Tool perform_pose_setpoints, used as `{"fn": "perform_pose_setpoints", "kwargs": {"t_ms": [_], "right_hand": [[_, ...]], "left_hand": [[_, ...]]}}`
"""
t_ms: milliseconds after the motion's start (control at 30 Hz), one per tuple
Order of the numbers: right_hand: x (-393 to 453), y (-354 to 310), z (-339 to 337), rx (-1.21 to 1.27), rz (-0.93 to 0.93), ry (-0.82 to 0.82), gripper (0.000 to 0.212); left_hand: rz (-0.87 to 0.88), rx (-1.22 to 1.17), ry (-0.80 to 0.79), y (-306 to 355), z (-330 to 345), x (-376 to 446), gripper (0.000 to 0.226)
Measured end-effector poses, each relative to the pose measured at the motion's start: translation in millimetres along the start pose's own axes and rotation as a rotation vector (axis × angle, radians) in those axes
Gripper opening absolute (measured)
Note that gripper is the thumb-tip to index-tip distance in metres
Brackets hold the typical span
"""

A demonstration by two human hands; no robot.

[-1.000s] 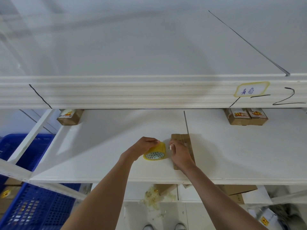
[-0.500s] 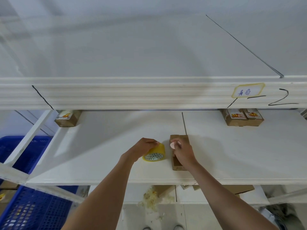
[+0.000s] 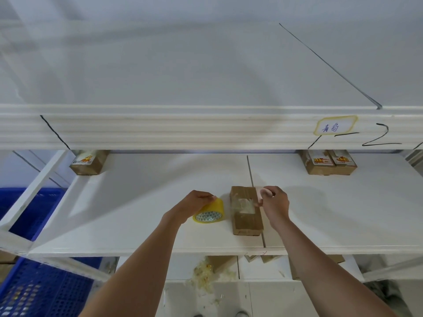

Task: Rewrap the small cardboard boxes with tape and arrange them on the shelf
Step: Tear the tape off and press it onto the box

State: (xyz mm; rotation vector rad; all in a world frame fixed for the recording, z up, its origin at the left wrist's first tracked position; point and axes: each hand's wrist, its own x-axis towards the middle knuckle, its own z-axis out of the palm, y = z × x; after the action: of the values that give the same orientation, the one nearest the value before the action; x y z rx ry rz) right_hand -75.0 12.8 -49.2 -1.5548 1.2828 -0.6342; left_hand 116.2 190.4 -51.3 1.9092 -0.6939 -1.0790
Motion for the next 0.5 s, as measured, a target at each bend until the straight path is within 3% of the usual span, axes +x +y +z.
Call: {"fn": "perform_pose_setpoints", "kwargs": {"t_ms": [133, 367, 500], "right_hand": [[7.3, 11.8, -10.5, -0.127, 0.051, 0.103, 0.024], [18.3, 41.2, -26.7, -0.302, 0.094, 0.023, 0.014], [24.8, 49.2, -24.4, -0.460, 0.081, 0.023, 0.022]], "left_hand": [[-0.008, -0.009, 0.006, 0.4, -0.4, -0.7, 0.014], [-0.022, -0.013, 0.014, 4.0, 1.6, -2.2, 0.012], [-0.024, -0.018, 0.011, 3.4, 1.4, -2.0, 0.015]]}}
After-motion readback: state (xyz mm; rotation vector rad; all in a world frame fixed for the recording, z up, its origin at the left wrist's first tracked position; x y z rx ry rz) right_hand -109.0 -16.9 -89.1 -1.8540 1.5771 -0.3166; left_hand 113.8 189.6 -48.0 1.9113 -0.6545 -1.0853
